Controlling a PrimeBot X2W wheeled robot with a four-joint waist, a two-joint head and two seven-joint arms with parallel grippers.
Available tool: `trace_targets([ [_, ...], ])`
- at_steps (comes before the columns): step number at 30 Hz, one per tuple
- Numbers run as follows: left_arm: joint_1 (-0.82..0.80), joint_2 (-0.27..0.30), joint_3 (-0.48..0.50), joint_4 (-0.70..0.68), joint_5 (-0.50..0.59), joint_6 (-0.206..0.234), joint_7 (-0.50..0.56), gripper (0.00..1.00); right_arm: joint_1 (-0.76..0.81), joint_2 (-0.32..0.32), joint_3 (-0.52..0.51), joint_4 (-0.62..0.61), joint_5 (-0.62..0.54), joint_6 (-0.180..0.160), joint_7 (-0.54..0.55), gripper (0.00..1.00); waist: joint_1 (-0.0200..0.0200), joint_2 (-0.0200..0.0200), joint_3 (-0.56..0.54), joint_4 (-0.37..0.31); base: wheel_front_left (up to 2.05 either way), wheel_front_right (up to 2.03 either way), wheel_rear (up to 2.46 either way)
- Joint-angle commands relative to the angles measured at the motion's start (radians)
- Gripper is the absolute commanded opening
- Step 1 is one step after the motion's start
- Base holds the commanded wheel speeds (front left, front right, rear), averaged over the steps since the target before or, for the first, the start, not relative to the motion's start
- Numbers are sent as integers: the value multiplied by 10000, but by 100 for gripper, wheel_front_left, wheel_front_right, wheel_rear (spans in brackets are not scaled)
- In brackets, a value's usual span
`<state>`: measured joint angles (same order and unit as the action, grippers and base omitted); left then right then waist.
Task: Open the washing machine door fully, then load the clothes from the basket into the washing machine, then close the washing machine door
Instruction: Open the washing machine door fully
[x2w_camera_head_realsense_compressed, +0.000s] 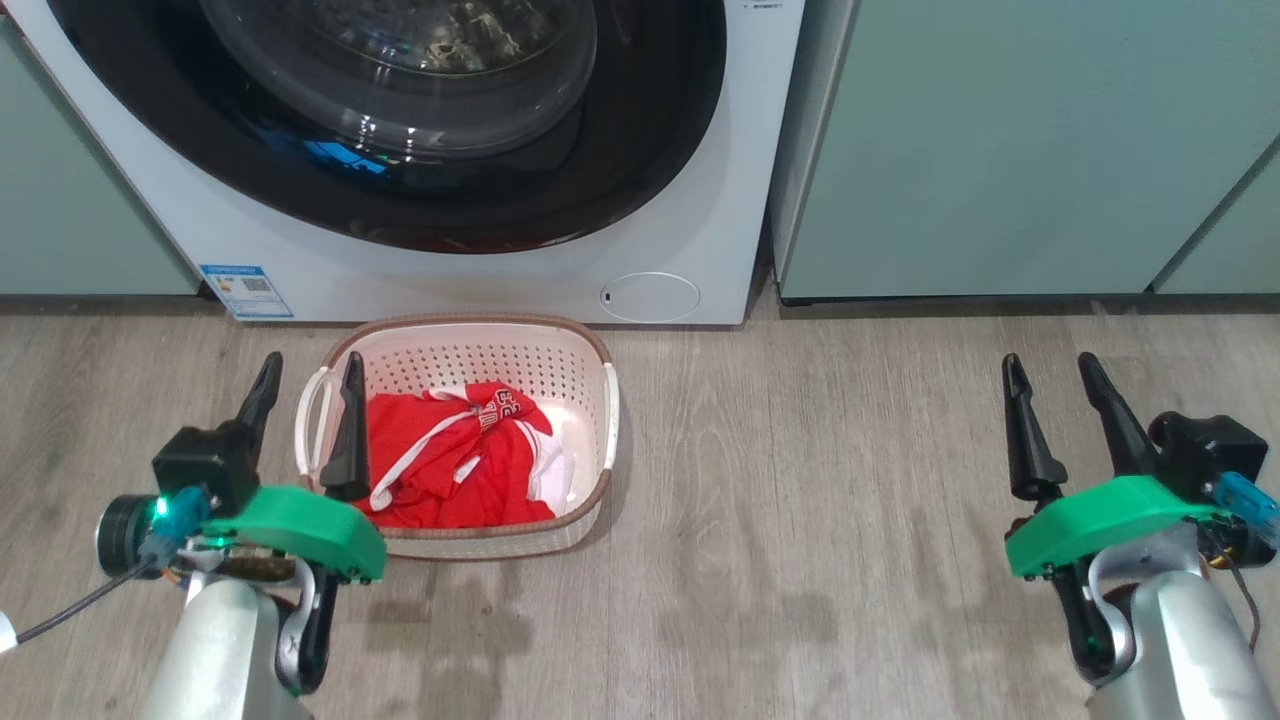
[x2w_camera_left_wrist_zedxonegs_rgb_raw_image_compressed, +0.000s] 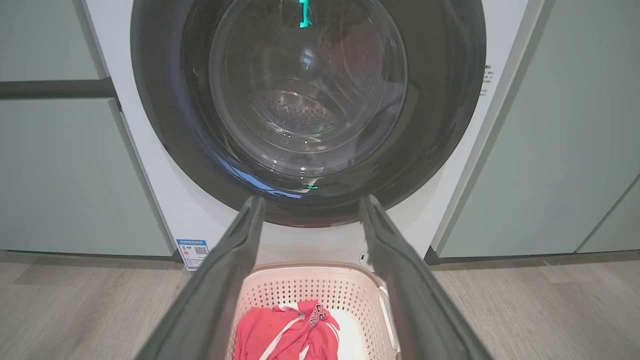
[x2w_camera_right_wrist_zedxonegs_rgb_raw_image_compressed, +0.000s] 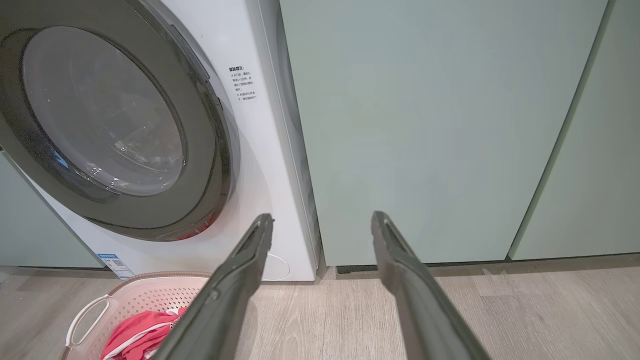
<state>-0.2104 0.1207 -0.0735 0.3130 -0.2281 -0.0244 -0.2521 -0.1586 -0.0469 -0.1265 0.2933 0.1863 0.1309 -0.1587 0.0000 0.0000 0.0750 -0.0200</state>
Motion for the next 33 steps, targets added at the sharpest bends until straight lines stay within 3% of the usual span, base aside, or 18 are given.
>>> trace_targets([
  [1,-411,213,377,-368,117,-11,-97,100,-419,-33,235,-279,91,-2,-124,100,0,0,7,-5,0,0,0],
  [26,-381,90,521,-354,208,-87,-97,100,-493,-33,242,-172,129,-2,-256,98,0,0,17,-44,0,0,0],
  [27,-381,88,527,-357,210,-94,-97,100,-501,-33,253,-170,185,-2,-263,0,0,0,19,-44,0,0,0],
  [33,-378,59,574,-385,231,-128,-97,100,-465,-33,383,-233,359,-2,-284,0,0,0,25,-44,0,0,0],
])
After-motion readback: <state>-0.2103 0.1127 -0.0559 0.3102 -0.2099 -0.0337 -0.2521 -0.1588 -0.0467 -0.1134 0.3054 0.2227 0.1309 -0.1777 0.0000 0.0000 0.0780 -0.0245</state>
